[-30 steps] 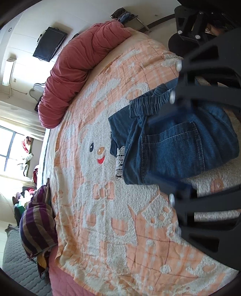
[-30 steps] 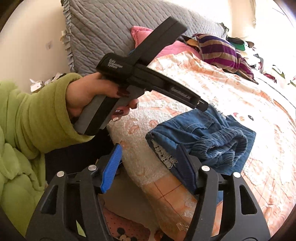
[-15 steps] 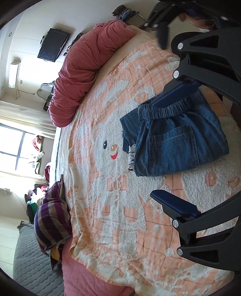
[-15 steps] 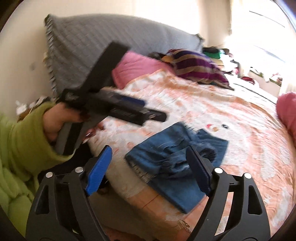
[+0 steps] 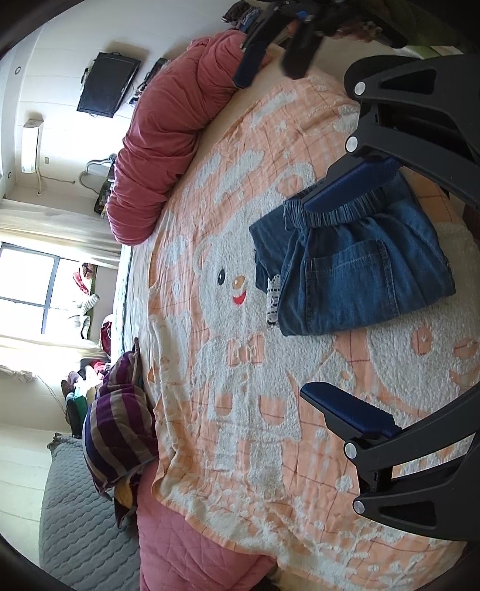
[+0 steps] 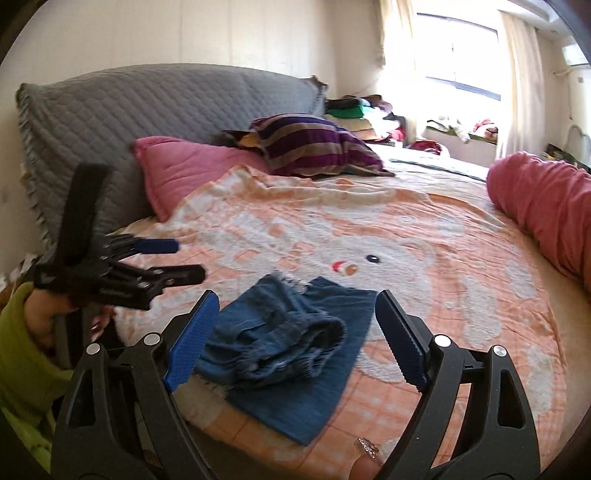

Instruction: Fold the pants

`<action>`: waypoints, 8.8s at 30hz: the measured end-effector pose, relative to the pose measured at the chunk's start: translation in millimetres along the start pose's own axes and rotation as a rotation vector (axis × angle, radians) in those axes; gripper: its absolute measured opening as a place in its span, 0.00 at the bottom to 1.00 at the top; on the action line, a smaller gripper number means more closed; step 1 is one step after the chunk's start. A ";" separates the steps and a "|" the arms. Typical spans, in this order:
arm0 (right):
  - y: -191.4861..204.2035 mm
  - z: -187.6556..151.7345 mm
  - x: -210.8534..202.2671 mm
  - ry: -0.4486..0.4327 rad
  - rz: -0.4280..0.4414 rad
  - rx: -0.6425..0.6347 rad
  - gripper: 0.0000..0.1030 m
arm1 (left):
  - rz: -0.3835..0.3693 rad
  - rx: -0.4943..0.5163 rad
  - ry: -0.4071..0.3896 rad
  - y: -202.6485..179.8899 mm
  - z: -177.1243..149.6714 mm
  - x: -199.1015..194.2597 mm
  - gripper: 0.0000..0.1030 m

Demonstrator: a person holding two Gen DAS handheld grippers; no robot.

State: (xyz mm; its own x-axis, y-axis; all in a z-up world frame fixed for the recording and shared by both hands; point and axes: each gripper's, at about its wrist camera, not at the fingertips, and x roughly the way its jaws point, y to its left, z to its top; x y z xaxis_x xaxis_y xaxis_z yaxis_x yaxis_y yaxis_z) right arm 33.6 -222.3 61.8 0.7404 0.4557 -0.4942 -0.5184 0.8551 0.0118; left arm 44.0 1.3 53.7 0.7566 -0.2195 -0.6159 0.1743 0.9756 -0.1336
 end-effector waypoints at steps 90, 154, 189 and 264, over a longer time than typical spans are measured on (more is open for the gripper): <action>-55.9 20.5 228.3 0.215 0.048 0.136 0.06 | -0.046 -0.185 0.098 52.5 44.4 168.3 0.30; -91.7 3.5 207.8 0.231 -0.101 0.245 0.76 | 0.065 -0.165 0.112 61.4 35.5 152.1 0.78; -68.2 -24.8 177.8 0.321 0.012 0.296 0.87 | 0.050 -0.220 0.150 70.4 7.0 117.1 0.94; 18.1 -59.5 11.9 0.118 -0.155 0.095 0.91 | 0.108 -0.128 0.053 10.0 -63.5 -20.6 0.96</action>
State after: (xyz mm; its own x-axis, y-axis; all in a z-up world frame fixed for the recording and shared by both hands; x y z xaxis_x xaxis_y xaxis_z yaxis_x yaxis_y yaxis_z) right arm 7.7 -216.2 4.4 0.7499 0.2895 -0.5949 -0.3553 0.9347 0.0070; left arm -9.9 15.9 15.7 0.7318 -0.1160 -0.6716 0.0095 0.9871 -0.1601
